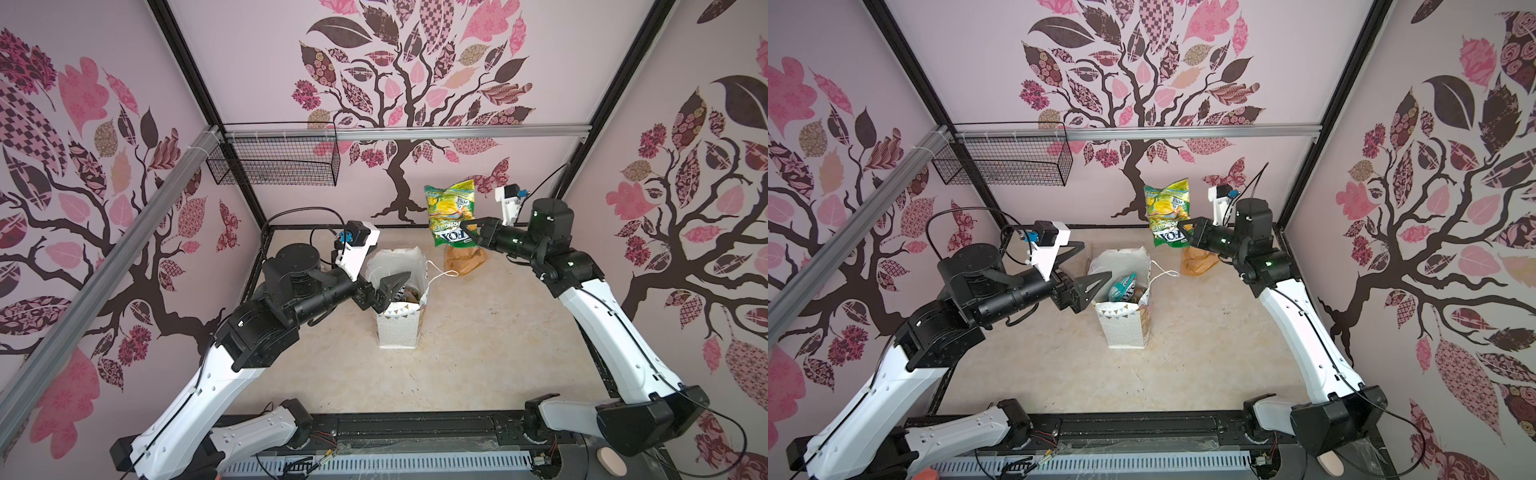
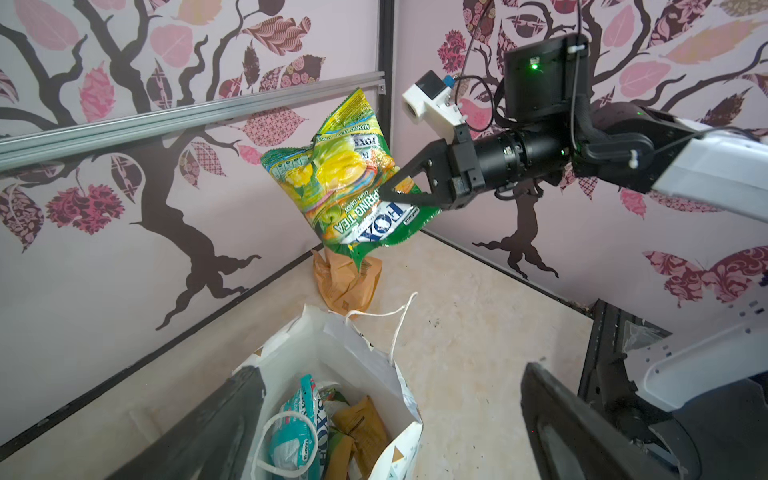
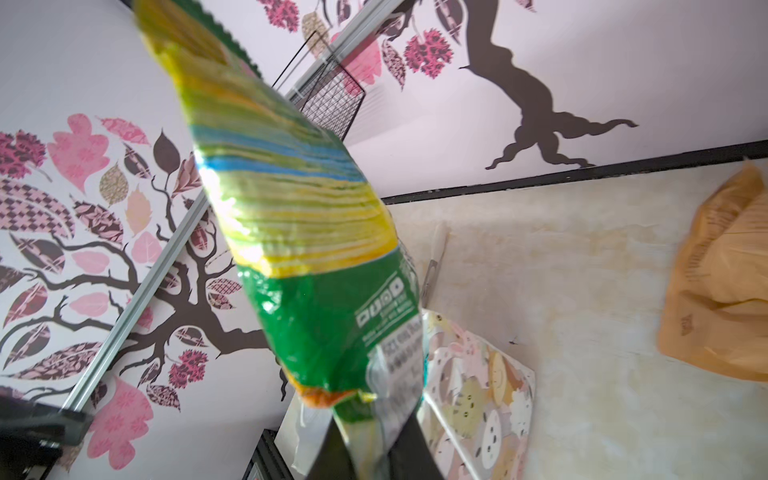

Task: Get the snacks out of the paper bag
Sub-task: 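Carry the green packet with the right gripper while the left gripper withdraws, then lower the green packet beside the tan pouch and open the right gripper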

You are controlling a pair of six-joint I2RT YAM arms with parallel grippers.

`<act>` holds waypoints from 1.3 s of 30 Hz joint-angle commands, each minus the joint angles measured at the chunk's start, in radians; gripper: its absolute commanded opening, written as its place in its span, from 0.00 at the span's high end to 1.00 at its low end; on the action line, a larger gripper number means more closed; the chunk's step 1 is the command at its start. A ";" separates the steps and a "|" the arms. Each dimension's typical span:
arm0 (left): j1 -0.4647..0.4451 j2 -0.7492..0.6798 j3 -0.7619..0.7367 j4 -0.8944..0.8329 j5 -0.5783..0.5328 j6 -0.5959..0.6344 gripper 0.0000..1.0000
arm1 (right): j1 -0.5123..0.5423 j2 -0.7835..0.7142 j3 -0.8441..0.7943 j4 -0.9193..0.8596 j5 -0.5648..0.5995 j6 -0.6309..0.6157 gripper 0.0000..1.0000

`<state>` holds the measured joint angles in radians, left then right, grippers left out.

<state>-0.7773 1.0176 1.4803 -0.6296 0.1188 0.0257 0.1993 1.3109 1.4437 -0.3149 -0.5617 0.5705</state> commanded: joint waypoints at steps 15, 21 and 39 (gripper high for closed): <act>-0.008 -0.061 -0.111 -0.065 0.071 0.145 0.02 | -0.372 0.319 0.115 -0.095 -0.014 -0.166 1.00; -0.010 -0.088 -0.144 -0.043 0.061 0.171 0.02 | -0.423 0.481 0.180 -0.129 0.058 -0.229 1.00; -0.011 -0.089 -0.282 0.137 -0.011 0.308 0.02 | -0.486 0.945 0.422 -0.219 -0.057 -0.248 1.00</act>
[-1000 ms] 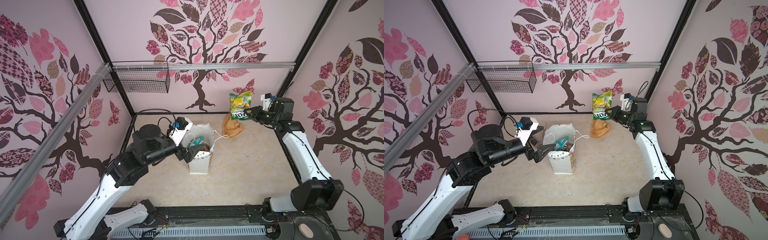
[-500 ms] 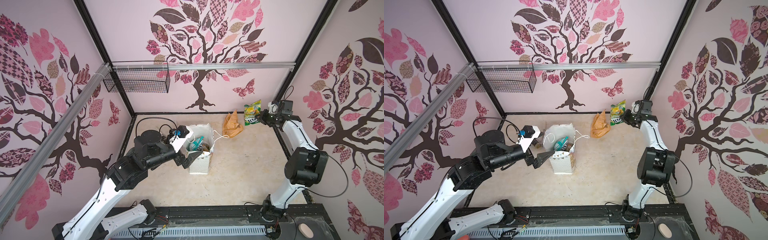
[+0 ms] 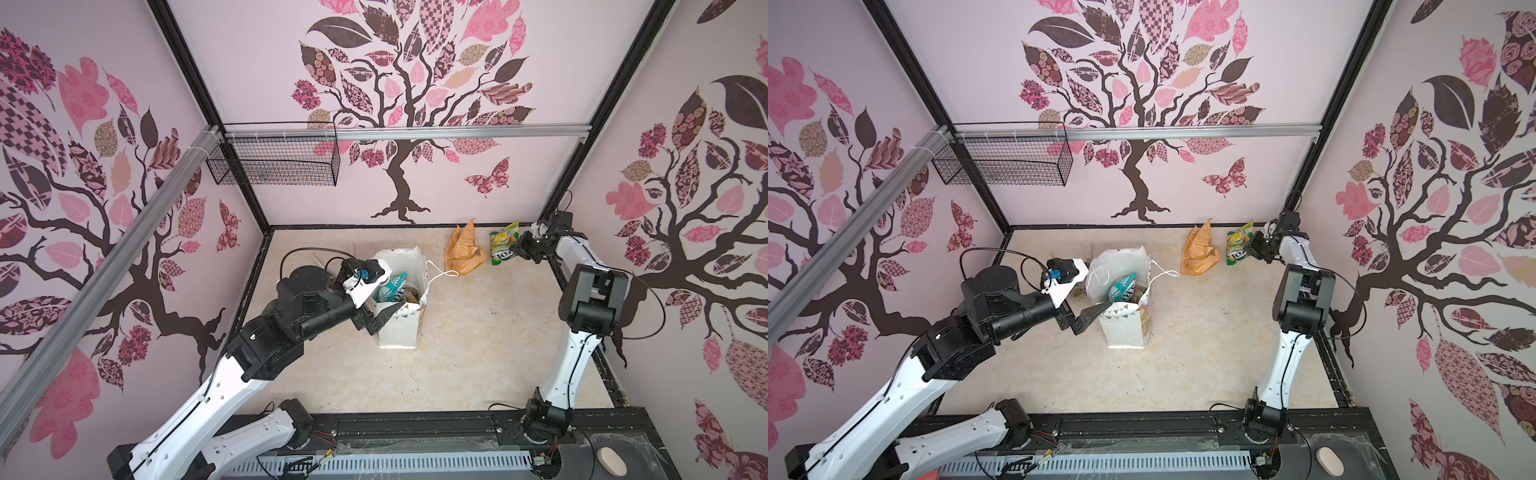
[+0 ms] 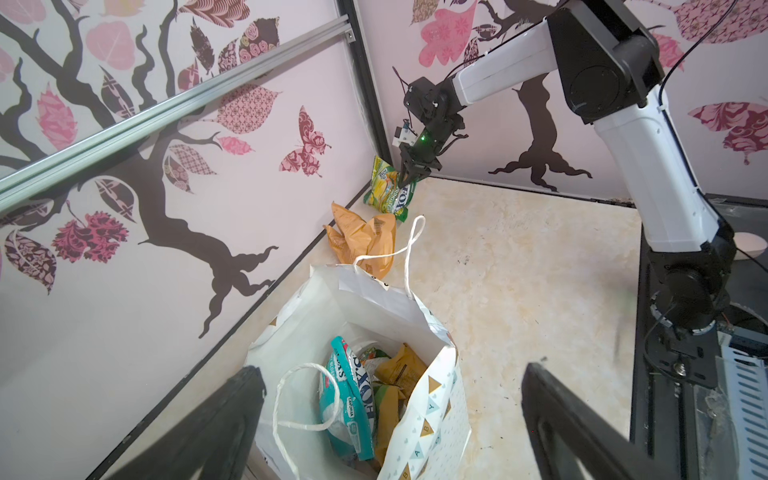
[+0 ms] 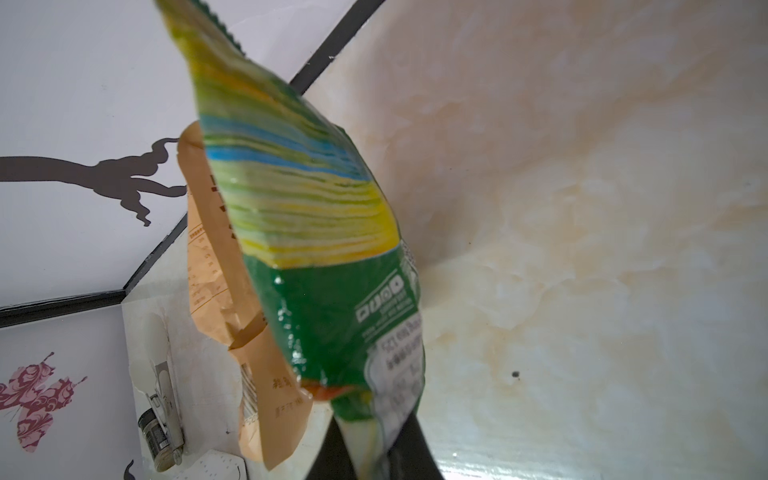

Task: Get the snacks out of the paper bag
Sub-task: 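Lower the green packet beside the tan pouch and open the right gripper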

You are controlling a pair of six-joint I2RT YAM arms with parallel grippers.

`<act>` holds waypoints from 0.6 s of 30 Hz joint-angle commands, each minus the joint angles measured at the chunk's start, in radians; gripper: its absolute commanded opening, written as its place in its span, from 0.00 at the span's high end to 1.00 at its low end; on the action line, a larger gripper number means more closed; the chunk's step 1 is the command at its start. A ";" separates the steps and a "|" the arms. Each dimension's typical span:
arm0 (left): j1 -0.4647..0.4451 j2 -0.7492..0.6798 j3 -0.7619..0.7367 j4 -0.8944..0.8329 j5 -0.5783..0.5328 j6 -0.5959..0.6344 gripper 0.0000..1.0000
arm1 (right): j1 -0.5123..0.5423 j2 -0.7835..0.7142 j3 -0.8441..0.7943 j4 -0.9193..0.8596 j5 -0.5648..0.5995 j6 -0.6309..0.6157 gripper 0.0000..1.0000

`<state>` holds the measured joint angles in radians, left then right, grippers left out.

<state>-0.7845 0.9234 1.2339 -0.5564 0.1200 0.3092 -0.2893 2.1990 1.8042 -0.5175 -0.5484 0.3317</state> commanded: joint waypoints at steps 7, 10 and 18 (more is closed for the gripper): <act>0.001 0.036 -0.040 0.090 -0.015 0.033 0.02 | 0.024 0.165 0.125 -0.052 -0.180 0.001 0.98; 0.001 0.043 -0.041 0.086 -0.014 0.033 0.02 | 0.039 0.184 0.138 -0.063 -0.170 0.000 0.89; 0.013 0.025 -0.063 0.114 -0.008 0.016 0.02 | 0.047 0.154 0.136 -0.100 -0.045 0.007 0.49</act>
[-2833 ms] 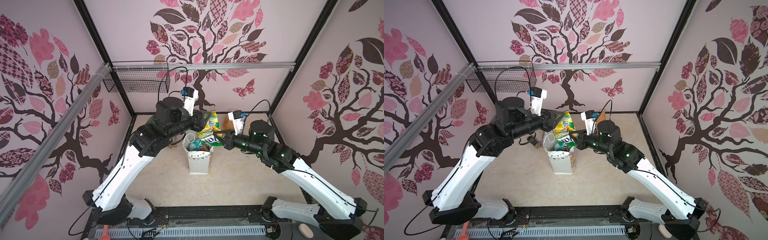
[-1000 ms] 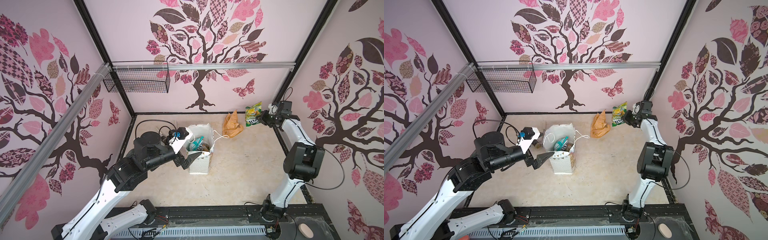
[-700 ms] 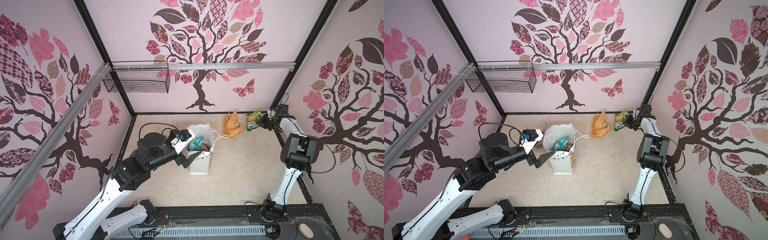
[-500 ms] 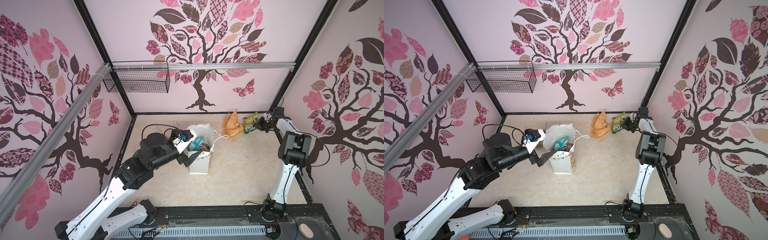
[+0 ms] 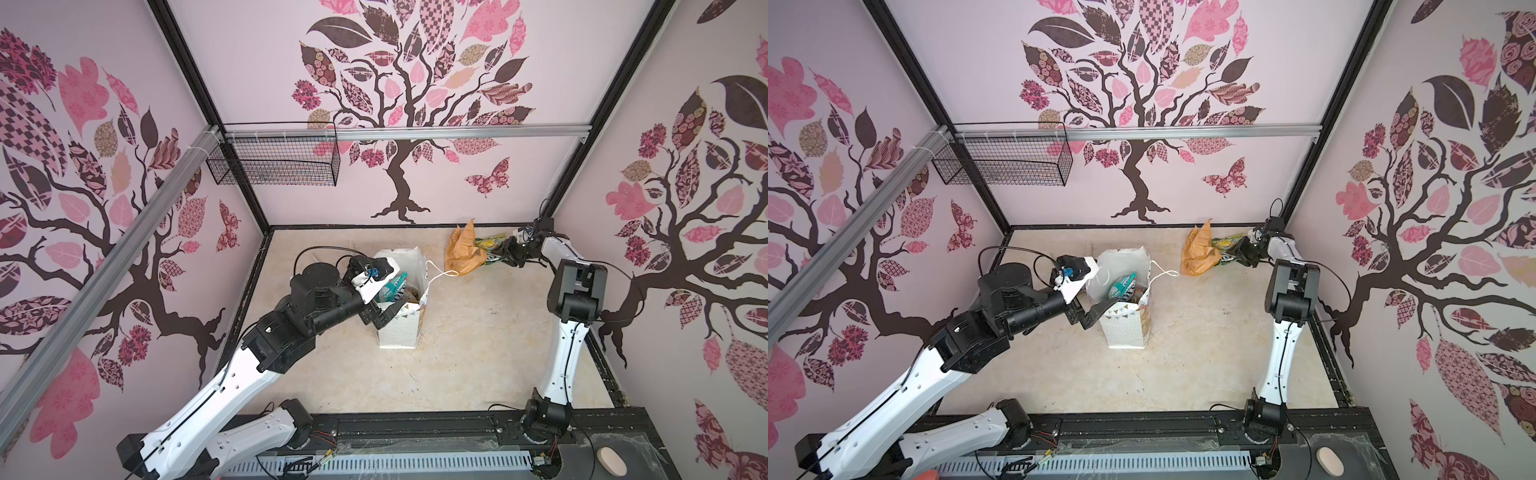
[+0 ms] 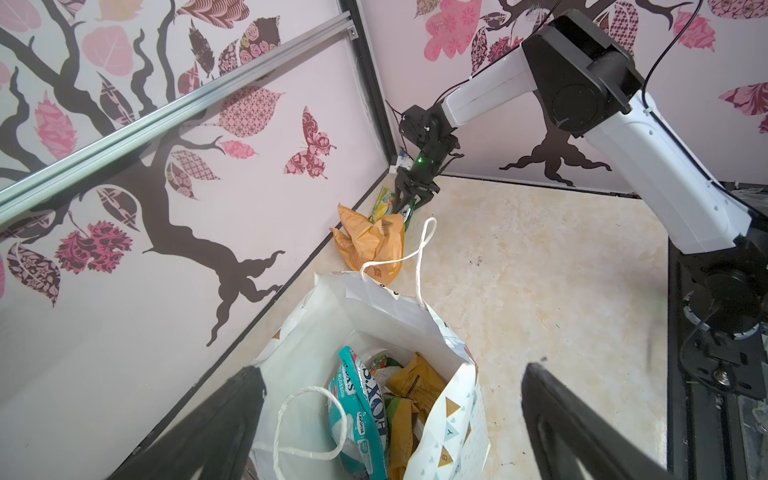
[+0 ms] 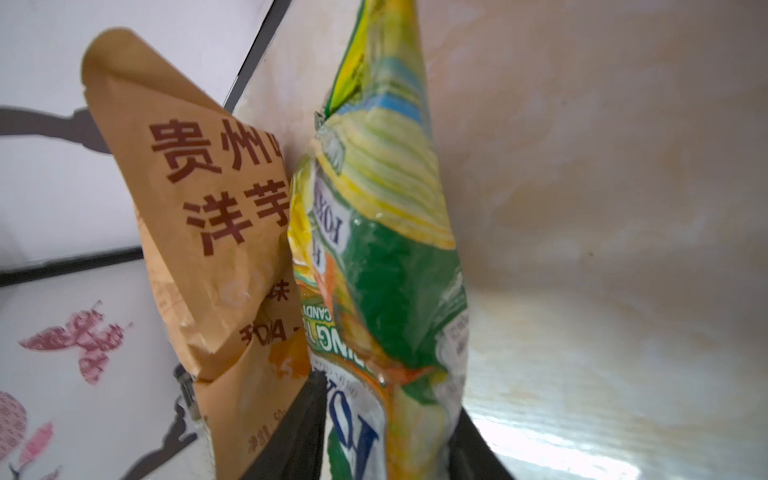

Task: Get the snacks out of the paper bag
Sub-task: 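Lower the green packet beside the tan pouch and open the right gripper, then move the left gripper into the bag while the right gripper returns toward the bag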

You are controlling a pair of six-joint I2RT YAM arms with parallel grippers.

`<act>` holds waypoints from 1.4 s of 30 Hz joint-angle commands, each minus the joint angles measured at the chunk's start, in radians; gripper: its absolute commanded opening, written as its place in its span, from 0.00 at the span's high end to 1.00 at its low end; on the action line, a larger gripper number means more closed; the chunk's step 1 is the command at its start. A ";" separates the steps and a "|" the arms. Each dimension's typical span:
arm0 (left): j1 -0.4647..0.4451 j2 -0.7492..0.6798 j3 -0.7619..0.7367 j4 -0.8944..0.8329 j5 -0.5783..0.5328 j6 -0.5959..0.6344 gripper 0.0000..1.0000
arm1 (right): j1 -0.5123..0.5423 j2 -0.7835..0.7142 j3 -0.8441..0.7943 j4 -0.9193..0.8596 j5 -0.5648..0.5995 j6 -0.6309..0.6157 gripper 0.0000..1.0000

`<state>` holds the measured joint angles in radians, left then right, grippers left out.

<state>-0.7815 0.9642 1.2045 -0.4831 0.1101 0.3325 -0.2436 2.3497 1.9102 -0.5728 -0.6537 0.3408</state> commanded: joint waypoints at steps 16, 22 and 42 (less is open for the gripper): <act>0.011 -0.013 0.081 -0.024 -0.048 -0.179 0.01 | 0.006 -0.361 -0.081 -0.061 0.261 0.047 0.08; 0.011 0.005 0.140 -0.055 -0.064 -0.311 0.02 | 0.045 -0.557 -0.153 -0.019 0.169 0.083 0.07; 0.019 0.256 0.410 -0.262 -0.277 -0.582 0.01 | 0.324 -1.081 -0.288 0.001 -0.036 0.181 0.01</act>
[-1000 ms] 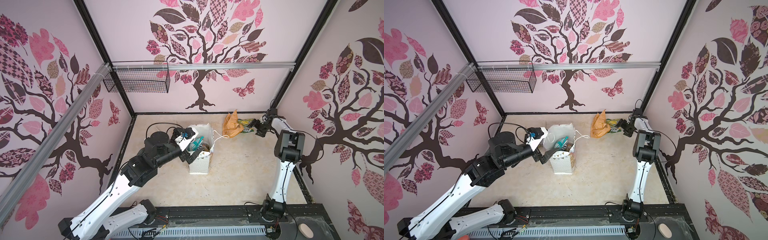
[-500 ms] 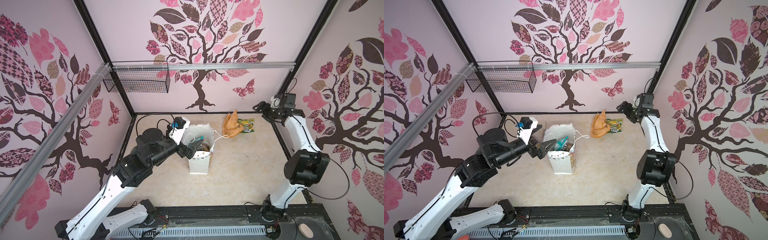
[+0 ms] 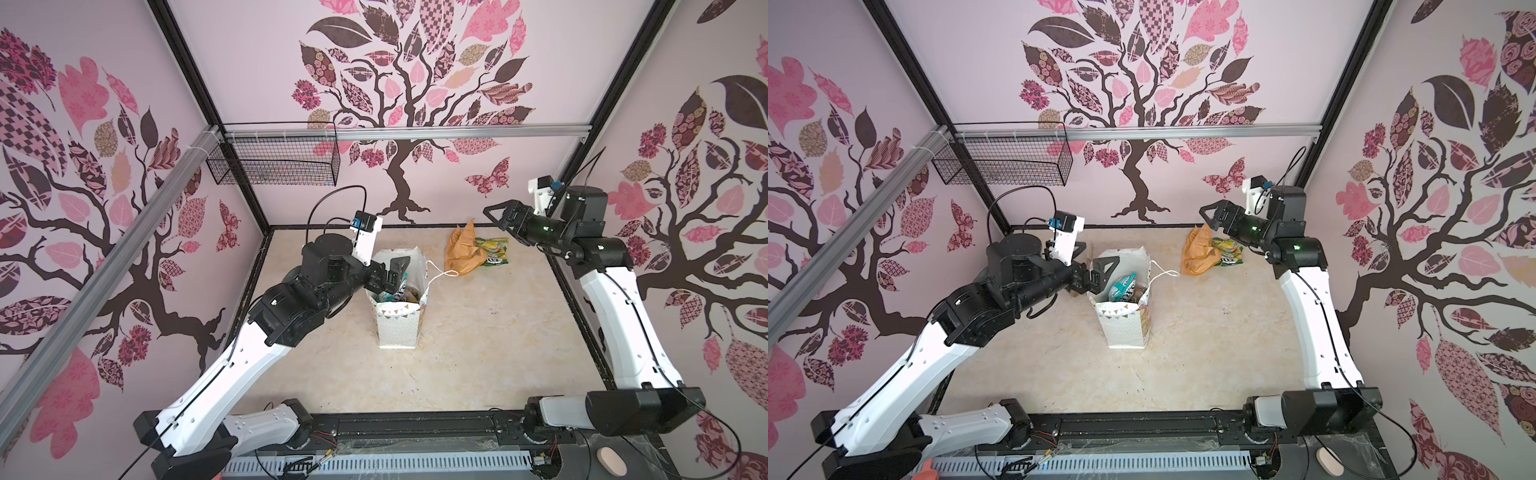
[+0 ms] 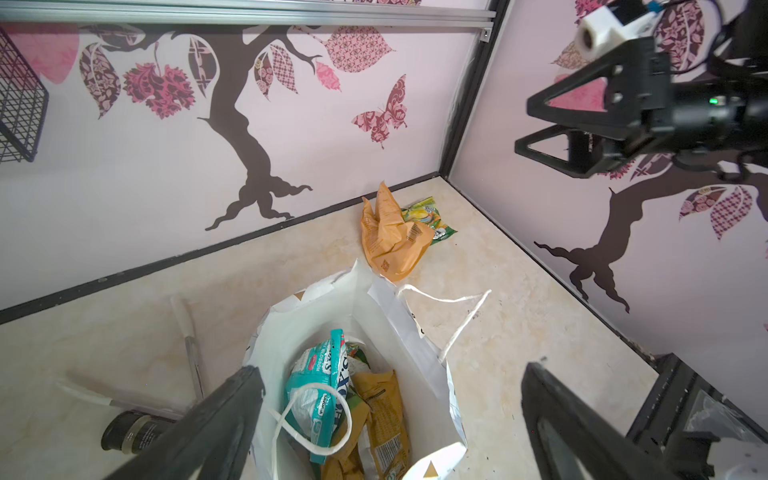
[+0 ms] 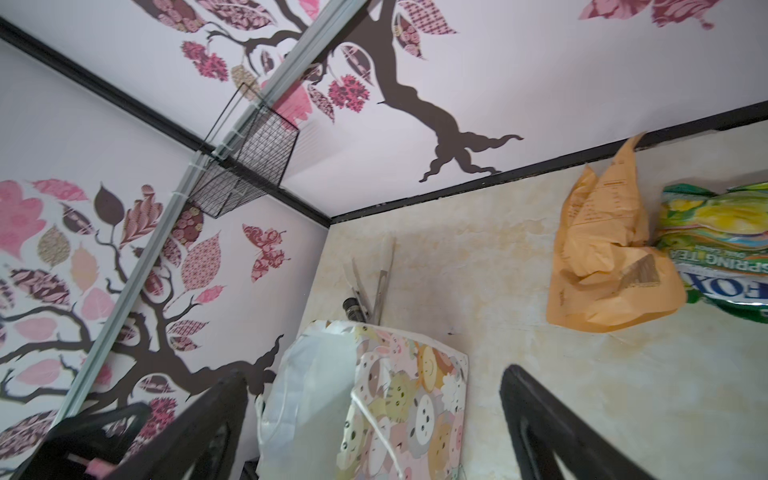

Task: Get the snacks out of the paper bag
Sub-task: 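Move the left gripper into the bag while the right gripper returns toward the bag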

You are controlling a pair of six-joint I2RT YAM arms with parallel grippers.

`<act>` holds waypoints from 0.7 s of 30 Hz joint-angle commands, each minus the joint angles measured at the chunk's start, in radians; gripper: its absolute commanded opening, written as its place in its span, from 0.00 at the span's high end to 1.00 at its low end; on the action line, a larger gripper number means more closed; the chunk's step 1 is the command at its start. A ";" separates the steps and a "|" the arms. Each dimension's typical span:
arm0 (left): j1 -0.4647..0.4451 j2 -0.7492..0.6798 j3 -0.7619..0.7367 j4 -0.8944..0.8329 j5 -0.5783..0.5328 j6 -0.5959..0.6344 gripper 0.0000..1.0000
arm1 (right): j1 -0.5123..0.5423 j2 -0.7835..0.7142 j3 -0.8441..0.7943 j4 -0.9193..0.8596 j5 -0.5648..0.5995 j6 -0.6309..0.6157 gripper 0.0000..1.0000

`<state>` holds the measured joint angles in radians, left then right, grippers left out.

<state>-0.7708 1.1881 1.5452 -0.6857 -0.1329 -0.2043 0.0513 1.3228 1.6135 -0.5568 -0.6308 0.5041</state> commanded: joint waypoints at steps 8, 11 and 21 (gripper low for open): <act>0.038 0.201 0.220 -0.134 -0.010 -0.118 0.02 | 0.195 -0.132 0.016 -0.056 -0.135 -0.004 0.00; 0.052 0.273 0.291 -0.178 -0.016 -0.139 0.03 | 0.269 -0.137 0.037 -0.105 -0.115 -0.039 0.00; 0.068 0.493 0.471 -0.361 -0.023 -0.209 0.17 | 0.371 -0.172 0.031 -0.200 -0.051 -0.084 0.00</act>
<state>-0.7097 1.6382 1.9469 -0.9512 -0.1493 -0.3801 0.4107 1.1954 1.6176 -0.7177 -0.7113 0.4492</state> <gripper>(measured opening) 0.844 0.998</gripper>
